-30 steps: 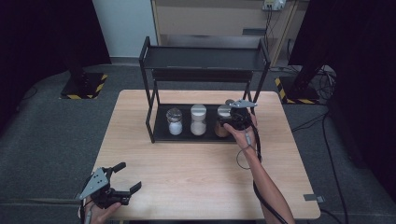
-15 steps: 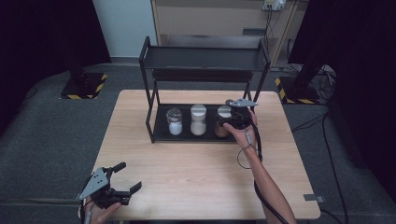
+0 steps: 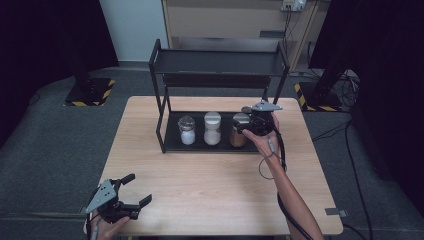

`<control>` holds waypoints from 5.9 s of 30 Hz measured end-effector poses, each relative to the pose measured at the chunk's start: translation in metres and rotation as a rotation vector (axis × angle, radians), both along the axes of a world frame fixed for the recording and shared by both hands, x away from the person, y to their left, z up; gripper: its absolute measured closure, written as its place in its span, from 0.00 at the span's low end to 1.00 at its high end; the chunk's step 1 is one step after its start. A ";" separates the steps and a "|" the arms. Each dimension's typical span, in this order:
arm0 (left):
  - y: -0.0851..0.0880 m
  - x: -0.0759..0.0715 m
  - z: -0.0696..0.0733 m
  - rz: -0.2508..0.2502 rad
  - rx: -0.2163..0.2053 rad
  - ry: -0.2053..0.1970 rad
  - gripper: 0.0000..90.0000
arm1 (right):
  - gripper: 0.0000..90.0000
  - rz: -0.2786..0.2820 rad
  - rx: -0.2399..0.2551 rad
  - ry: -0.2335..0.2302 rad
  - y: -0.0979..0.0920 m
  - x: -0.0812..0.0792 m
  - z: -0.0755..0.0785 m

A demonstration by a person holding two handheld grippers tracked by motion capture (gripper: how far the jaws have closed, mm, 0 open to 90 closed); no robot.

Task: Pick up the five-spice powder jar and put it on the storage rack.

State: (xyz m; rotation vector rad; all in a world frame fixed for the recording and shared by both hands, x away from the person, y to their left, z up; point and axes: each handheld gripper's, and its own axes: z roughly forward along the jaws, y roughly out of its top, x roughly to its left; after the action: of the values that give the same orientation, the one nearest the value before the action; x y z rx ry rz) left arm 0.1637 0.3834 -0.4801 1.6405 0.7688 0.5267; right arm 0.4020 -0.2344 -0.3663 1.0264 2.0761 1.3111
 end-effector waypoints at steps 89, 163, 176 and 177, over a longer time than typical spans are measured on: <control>0.001 -0.001 -0.001 0.009 -0.013 -0.001 0.02 | 0.03 0.162 0.102 -0.212 -0.102 -0.195 0.024; 0.005 -0.002 -0.004 0.015 -0.048 -0.005 0.02 | 0.03 0.082 0.109 -0.084 -0.133 -0.210 -0.071; 0.005 0.000 -0.005 0.001 -0.051 -0.009 0.02 | 0.04 0.090 0.102 -0.076 -0.133 -0.207 -0.076; 0.005 0.000 -0.005 0.002 -0.052 -0.009 0.02 | 0.04 0.091 0.100 -0.074 -0.133 -0.207 -0.075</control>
State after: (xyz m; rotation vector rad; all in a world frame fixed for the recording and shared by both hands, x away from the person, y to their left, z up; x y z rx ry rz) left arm 0.1637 0.3881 -0.4850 1.5887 0.7711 0.5112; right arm 0.1950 -0.3672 -0.4417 0.9188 2.0410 1.4894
